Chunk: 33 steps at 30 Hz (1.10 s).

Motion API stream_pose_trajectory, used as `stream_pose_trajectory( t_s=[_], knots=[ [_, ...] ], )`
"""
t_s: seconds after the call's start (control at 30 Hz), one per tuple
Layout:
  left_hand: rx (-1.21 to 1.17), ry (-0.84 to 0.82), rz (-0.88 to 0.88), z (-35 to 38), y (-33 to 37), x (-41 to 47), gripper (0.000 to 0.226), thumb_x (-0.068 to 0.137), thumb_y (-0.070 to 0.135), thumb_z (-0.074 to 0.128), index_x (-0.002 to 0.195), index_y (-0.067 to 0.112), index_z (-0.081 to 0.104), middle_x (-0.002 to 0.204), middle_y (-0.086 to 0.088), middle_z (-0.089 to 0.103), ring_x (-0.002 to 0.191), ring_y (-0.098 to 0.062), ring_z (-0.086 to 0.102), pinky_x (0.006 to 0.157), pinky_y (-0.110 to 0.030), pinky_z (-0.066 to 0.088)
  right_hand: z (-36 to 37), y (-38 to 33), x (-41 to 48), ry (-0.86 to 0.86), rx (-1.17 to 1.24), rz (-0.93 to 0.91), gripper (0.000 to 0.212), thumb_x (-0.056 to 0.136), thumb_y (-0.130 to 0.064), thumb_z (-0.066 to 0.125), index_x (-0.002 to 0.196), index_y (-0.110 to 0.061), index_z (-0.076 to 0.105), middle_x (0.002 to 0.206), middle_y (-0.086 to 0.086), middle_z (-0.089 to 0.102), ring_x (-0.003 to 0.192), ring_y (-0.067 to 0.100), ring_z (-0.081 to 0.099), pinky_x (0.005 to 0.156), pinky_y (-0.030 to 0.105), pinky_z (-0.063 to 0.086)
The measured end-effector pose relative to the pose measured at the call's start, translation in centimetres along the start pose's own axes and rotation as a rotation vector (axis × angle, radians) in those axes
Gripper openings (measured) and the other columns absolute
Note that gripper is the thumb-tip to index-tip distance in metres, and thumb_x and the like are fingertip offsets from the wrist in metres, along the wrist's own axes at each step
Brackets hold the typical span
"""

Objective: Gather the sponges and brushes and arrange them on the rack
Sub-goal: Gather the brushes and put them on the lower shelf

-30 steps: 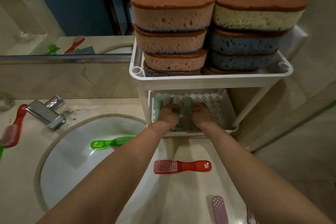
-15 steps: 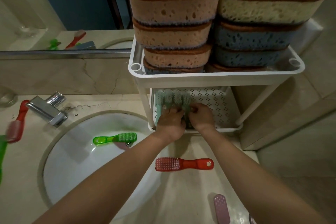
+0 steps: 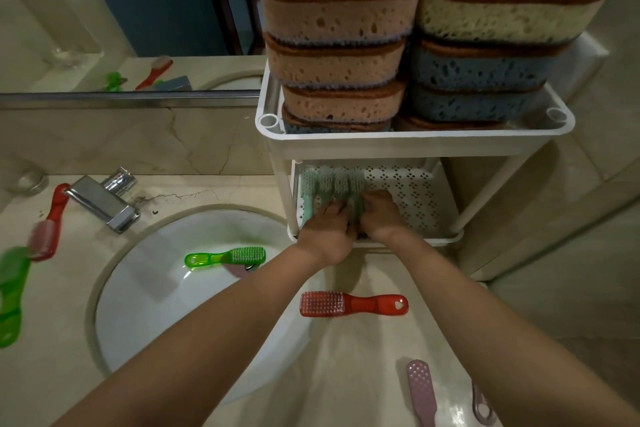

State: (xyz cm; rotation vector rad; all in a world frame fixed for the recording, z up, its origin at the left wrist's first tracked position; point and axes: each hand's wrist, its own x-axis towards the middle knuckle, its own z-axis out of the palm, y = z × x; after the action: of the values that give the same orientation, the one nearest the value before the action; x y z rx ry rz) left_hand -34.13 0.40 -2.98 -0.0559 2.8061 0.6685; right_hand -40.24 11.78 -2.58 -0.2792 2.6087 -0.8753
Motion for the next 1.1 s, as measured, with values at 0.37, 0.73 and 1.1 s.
stream_pose_trajectory(
  t_s=[0.37, 0.73, 1.1],
  knots=[
    [-0.519, 0.38, -0.079, -0.5, -0.1, -7.8, 0.038, 0.092, 0.008, 0.045, 0.122, 0.024, 0.062, 0.124, 0.004, 0.063, 0.114, -0.013, 0.059, 0.097, -0.03, 0.048, 1.8, -2.0, -7.8, 0.244, 0.447, -0.088, 0.025, 0.088, -0.003, 0.054, 0.099, -0.021, 0.067, 0.1, -0.004, 0.067, 0.095, 0.013, 0.061, 0.085, 0.026, 0.047],
    [-1.024, 0.693, -0.429, 1.3, -7.0, -21.3, 0.038, 0.088, -0.003, 0.044, 0.095, 0.03, 0.06, 0.089, 0.005, 0.068, 0.08, -0.006, 0.064, 0.079, -0.032, 0.052, 9.8, -7.4, -14.7, -0.146, 0.461, -0.233, 0.022, 0.088, -0.003, 0.056, 0.09, -0.023, 0.065, 0.076, -0.003, 0.061, 0.071, 0.017, 0.058, 0.058, 0.026, 0.043],
    [-1.178, 0.979, -0.749, 2.5, -13.3, -34.8, 0.029, 0.09, 0.0, 0.044, 0.098, 0.021, 0.062, 0.094, -0.003, 0.067, 0.074, -0.011, 0.063, 0.069, -0.024, 0.048, 20.4, -15.7, -21.4, -0.572, 0.264, -0.466, 0.022, 0.084, -0.008, 0.055, 0.093, -0.026, 0.064, 0.081, -0.001, 0.062, 0.08, 0.021, 0.062, 0.067, 0.023, 0.044]
  ],
)
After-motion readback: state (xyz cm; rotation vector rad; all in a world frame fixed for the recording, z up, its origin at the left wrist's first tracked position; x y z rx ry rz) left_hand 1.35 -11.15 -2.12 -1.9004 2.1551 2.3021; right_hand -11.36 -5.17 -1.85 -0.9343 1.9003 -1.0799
